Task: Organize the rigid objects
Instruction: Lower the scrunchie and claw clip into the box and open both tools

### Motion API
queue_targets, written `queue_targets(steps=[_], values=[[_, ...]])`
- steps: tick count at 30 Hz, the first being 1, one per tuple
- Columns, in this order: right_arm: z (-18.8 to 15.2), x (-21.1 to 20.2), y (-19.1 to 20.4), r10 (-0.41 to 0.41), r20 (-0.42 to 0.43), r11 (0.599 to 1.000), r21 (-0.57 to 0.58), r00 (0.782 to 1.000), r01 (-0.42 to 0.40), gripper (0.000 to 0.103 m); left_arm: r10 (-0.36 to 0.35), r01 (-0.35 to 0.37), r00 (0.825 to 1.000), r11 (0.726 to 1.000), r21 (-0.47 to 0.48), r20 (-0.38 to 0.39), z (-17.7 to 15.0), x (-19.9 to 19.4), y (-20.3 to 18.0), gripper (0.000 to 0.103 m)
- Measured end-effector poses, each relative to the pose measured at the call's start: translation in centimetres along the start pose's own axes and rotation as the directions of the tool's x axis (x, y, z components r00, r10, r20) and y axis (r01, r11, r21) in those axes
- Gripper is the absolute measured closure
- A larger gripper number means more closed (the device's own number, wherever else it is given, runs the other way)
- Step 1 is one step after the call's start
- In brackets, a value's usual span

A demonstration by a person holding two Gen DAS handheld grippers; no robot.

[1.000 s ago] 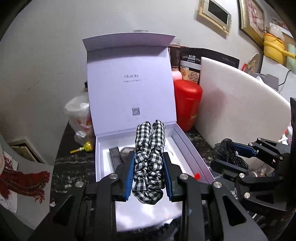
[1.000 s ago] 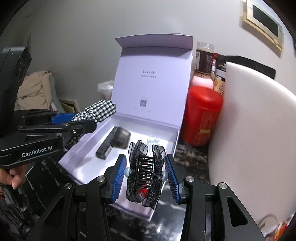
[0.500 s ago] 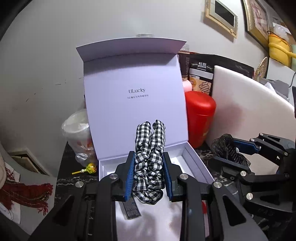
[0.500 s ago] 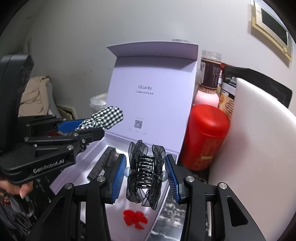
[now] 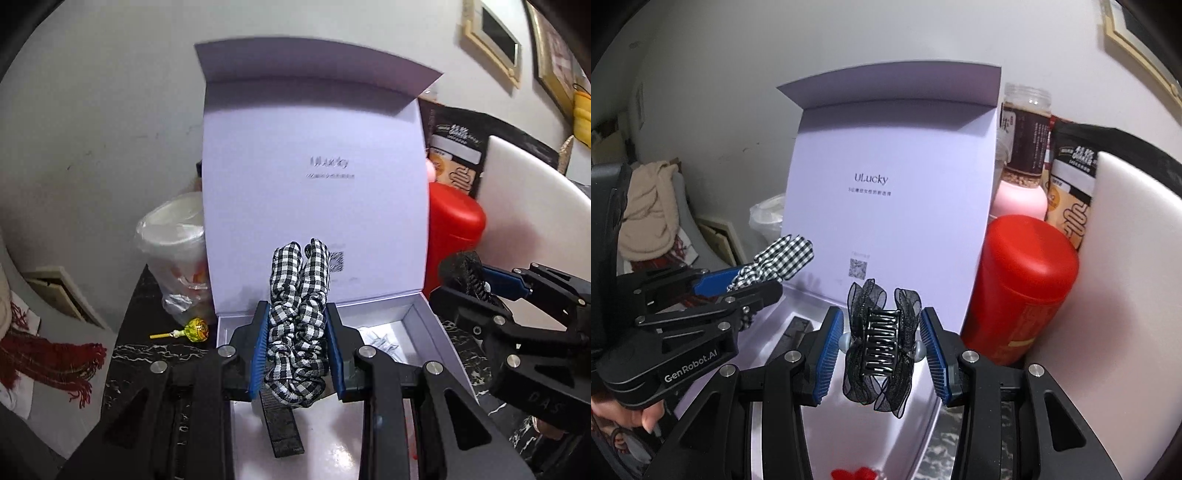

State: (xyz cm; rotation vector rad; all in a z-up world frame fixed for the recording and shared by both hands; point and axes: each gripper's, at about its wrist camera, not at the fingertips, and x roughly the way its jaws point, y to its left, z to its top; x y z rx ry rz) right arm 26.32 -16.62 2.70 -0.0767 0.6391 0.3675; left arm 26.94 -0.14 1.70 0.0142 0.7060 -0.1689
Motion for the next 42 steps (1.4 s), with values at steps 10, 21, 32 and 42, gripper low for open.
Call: queue_targets(steps=[10,21,32,42], values=[[-0.7,2.7,-1.2,-0.014,-0.070,1.000,0.026,0.997,0.016,0.060,-0.013,0.015,0.994,1.000,0.018,-0.106,-1.2,2.8,0.1,0.075],[-1.7,5.5,-1.5,-0.012,-0.147,1.000,0.025,0.989,0.016,0.060,-0.060,0.063,0.979,0.998,0.010,-0.193,-2.0,5.3,-0.1,0.075],[-2.5,7.3,-1.4,-0.012,-0.202,0.998,0.066,0.979,0.025,0.046,-0.007,0.013,0.967,1.000,0.021,-0.254,-1.8,6.8,-1.3,0.073],[-2.2,6.6,-1.4,-0.019,-0.188,0.997,0.067,0.982,0.032,0.042,0.052,-0.046,0.972,0.998,0.034,-0.231,-1.4,6.5,-2.2,0.034]])
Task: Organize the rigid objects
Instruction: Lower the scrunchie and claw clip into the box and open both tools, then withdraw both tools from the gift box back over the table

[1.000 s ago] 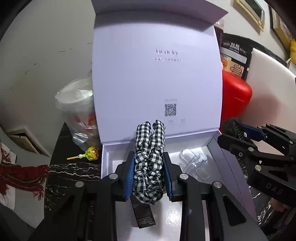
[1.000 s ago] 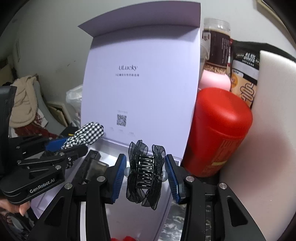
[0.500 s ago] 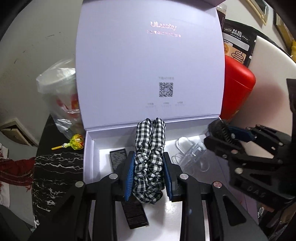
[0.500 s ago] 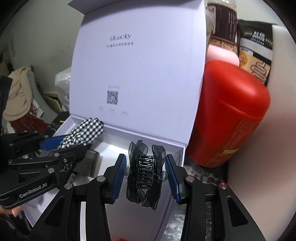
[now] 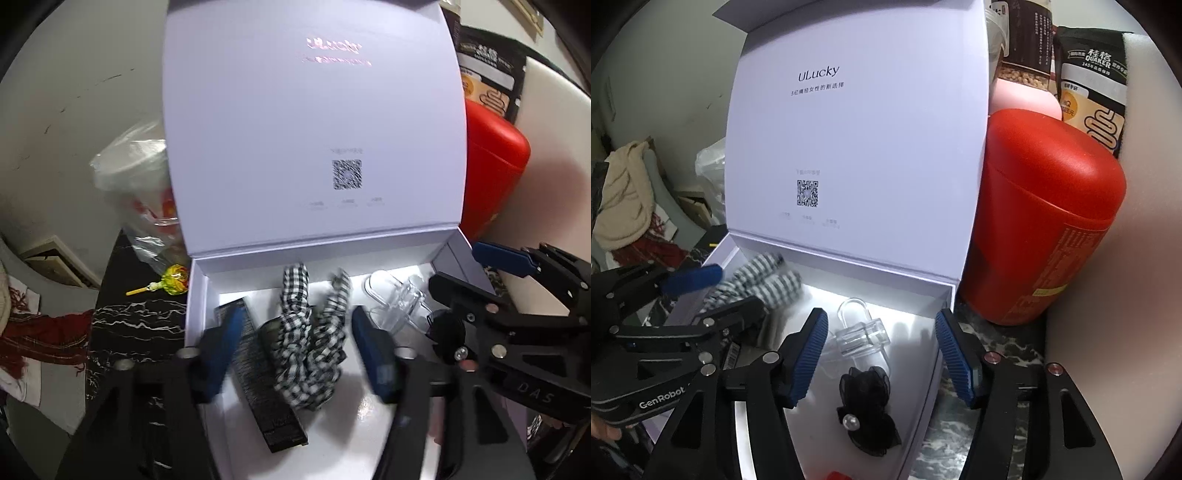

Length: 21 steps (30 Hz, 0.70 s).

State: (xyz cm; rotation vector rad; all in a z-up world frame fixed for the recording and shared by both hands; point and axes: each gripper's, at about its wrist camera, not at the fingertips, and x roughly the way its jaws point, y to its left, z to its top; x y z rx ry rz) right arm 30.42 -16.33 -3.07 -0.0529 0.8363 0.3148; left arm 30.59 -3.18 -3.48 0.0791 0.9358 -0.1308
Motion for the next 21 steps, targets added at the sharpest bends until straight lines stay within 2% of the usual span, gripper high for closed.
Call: queue_targets(steps=[11,16,21], values=[[0.4,-3.1,0.0,-0.025,0.066,1.000,-0.007,0.997,0.025,0.041,0.000,-0.002,0.998,1.000,0.025,0.064,-0.4,-2.9,-1.2,0.033],[0.0,-4.1,-0.2,-0.027,0.078,1.000,0.018,0.997,0.026,0.041,-0.010,0.008,0.998,0.999,0.032,0.069,-0.4,-3.8,-1.3,0.033],[-0.2,-5.4,-0.1,-0.039,0.083,0.999,0.024,0.996,0.037,0.041,-0.009,0.006,0.994,0.999,0.032,0.108,-0.6,-6.5,-0.4,0.033]])
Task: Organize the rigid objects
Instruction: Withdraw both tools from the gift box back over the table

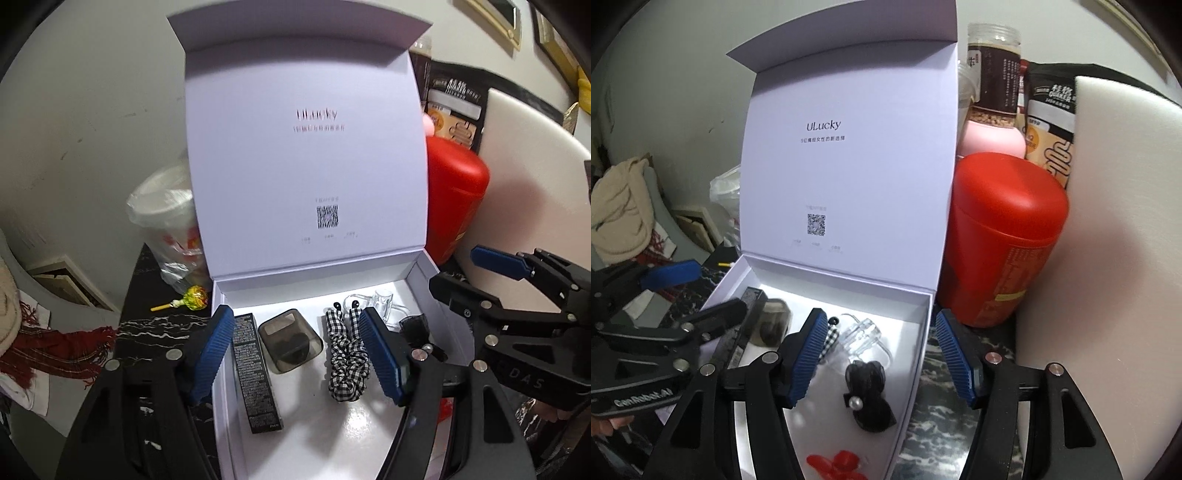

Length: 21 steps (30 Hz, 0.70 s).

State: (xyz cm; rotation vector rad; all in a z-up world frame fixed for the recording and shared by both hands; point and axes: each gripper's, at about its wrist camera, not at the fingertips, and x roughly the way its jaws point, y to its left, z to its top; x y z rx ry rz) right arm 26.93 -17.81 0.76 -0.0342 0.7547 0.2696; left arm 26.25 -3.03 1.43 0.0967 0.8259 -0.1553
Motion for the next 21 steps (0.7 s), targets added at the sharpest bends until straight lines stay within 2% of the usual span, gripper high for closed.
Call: queue_targets(steps=[10,21], values=[[0.4,-4.1,1.2,-0.025,0.056,1.000,-0.009,0.998,0.025,0.041,-0.005,0.006,0.998,1.000,-0.006,0.069,0.2,-4.4,0.1,0.033],[0.0,-10.4,3.0,-0.045,0.136,0.998,-0.042,0.990,0.051,0.041,0.010,-0.008,0.991,1.000,-0.016,0.133,-0.2,-9.6,0.6,0.033]])
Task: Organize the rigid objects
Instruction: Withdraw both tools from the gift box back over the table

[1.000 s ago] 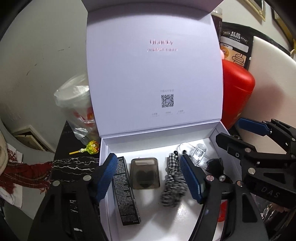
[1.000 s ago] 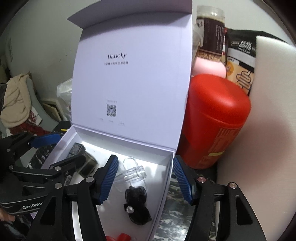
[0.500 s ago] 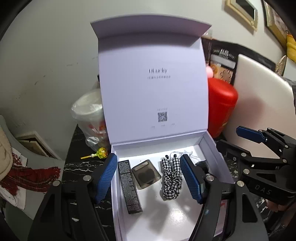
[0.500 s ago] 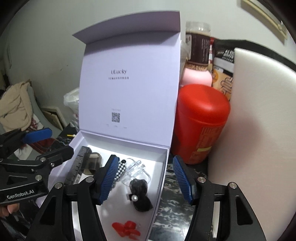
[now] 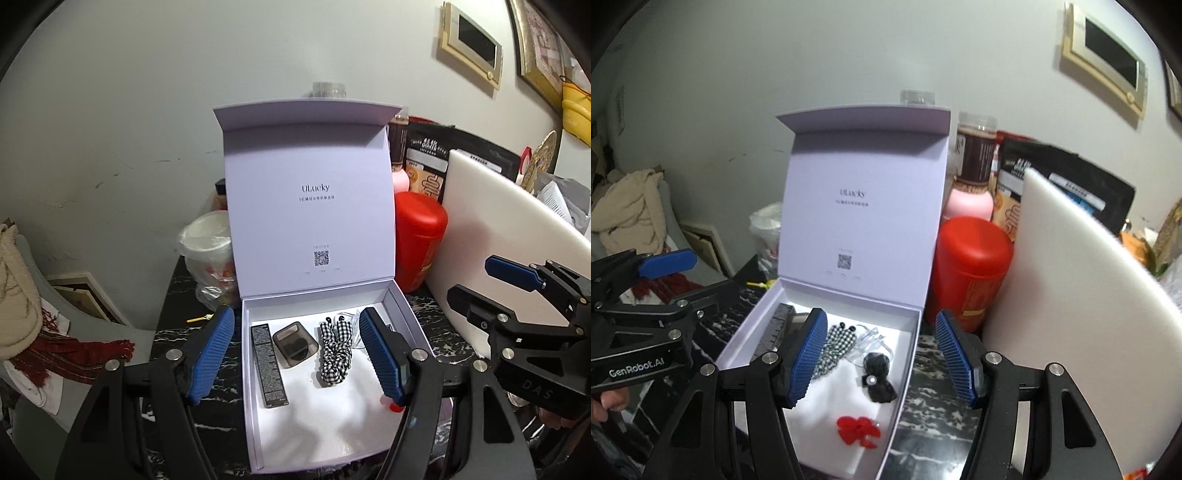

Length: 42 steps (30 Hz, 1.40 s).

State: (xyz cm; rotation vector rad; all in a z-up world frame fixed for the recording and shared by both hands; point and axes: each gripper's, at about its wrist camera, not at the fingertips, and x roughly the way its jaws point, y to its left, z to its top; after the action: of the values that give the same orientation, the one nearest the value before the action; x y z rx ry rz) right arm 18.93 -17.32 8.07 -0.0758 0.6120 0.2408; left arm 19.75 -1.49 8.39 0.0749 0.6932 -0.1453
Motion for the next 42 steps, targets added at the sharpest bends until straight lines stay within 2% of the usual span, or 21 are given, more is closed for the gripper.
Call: queue_targets(steps=[10,20,22,24,31,42], values=[[-0.3,-4.9,1.7,-0.014,0.053,1.000,-0.025,0.999,0.016,0.040,0.009,-0.011,0.998,0.999,0.032,0.056,-0.7,-4.9,-0.5,0.033],[-2.8,-8.5,3.0,-0.018,0.071,0.999,-0.030,0.997,0.020,0.039,0.014,-0.015,0.998,1.000,0.013,0.057,-2.8,-8.2,-0.5,0.033],[-3.3,-9.1,3.1,-0.017,0.074,0.999,-0.028,0.997,0.019,0.039,0.012,-0.013,0.998,1.000,0.009,0.055,-3.4,-8.6,-0.6,0.032],[-3.9,-9.8,3.3,-0.016,0.075,0.999,-0.028,0.997,0.018,0.038,0.014,-0.015,0.999,1.000,0.005,0.052,-3.8,-9.0,-0.6,0.027],[-6.2,-11.2,4.1,-0.019,0.068,0.999,-0.037,0.998,0.021,0.035,0.028,-0.028,0.999,1.000,-0.002,0.037,-5.9,-9.9,-0.4,0.027],[-9.5,-11.3,5.0,0.002,0.021,1.000,-0.028,1.000,-0.002,0.031,-0.004,0.004,1.000,1.000,0.000,0.000,-8.5,-9.7,0.2,0.027]])
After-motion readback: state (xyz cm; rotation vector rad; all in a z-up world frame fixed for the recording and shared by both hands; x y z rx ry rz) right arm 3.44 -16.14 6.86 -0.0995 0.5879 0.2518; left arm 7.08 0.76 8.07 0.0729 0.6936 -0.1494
